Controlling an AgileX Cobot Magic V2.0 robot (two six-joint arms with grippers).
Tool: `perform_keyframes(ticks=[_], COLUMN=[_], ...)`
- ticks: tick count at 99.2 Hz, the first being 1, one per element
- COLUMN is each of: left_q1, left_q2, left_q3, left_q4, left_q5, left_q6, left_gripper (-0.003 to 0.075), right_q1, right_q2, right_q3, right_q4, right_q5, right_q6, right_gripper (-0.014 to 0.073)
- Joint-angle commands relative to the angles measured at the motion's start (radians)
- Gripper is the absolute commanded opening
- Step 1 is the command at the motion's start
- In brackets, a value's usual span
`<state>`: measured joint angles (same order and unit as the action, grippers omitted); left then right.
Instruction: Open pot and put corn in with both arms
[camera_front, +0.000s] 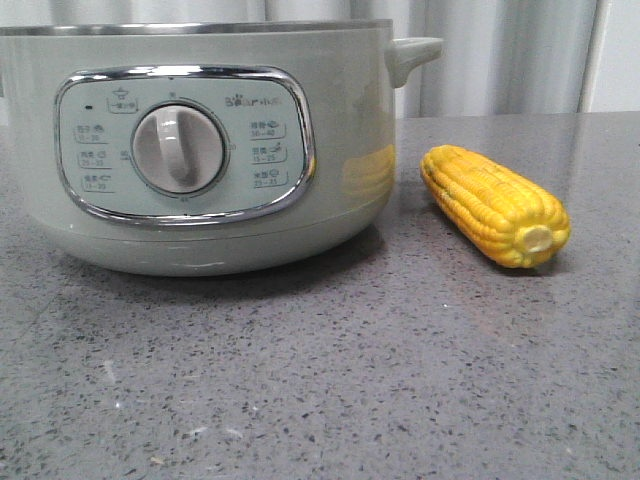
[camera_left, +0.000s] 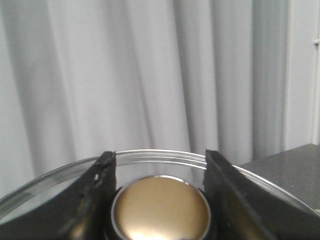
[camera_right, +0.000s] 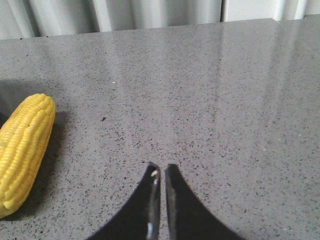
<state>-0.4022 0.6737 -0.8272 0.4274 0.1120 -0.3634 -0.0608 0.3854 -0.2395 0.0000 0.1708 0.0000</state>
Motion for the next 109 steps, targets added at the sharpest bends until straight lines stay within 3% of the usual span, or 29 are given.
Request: perform_keyframes(ticks=[1, 34, 63, 76, 88, 109], left_q1=[0.020, 0.035, 0.047, 0.096, 0.173, 0.315], left_q2=[-0.090, -0.372, -0.462, -0.460, -0.460, -0.443], left_q3=[0.015, 0.292, 0.471, 0.541, 0.579, 0.625], left_q4=[0.011, 0.011, 0.030, 0.030, 0.016, -0.153], left_q5=[-0.039, 0.015, 0.028, -0.076, -0.090, -0.231], left_q6=[0.003, 0.003, -0.004, -0.008, -0.008, -0.008], left_gripper=[-0.0020, -0.0020, -0.0020, -0.0020, -0.0020, -0.0020], right_q1=[-0.007, -0.007, -0.007, -0.007, -0.007, -0.007], right_q2=[0.012, 0.012, 0.012, 0.012, 0.012, 0.012], right_q3=[-0.032, -0.032, -0.032, -0.032, -0.032, -0.032], right_q4=[0.000, 0.000, 0.000, 0.000, 0.000, 0.000], right_q5=[-0.084, -0.086, -0.086, -0.086, -0.086, -0.086], right_q6=[-0.007, -0.007, -0.007, -0.007, -0.007, -0.007], right_gripper=[-0.0057, -0.0057, -0.0057, -0.0057, -0.0057, -0.0057])
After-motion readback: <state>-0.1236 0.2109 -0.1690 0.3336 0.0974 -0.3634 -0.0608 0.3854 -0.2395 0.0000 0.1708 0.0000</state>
